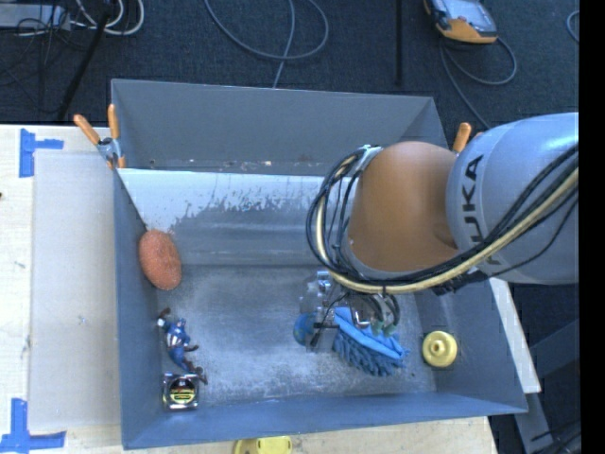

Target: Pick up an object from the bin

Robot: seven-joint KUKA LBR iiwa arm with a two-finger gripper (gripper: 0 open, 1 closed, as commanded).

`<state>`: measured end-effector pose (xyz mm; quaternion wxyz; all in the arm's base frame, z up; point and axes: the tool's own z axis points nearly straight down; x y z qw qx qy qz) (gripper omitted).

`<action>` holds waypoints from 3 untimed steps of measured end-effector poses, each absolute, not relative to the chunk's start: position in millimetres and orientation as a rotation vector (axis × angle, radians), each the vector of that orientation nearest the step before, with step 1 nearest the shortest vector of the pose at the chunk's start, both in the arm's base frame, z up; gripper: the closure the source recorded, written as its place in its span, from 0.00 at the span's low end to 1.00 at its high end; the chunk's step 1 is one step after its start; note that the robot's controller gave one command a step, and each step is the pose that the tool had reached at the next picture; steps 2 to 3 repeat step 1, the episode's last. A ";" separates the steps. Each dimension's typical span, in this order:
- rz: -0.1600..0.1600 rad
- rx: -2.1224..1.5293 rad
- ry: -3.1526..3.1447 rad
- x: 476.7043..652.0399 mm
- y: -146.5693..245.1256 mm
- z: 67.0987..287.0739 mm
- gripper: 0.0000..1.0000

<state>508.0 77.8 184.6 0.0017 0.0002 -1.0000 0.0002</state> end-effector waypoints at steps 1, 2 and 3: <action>0.002 -0.015 -3.137 508.5 78.2 243.6 1.00; 0.002 -0.015 -3.137 508.5 78.2 243.6 1.00; 0.002 -0.015 -3.137 508.5 78.2 243.6 1.00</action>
Offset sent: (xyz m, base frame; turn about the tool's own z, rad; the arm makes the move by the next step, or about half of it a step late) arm 0.0270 0.0033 0.0705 -0.0192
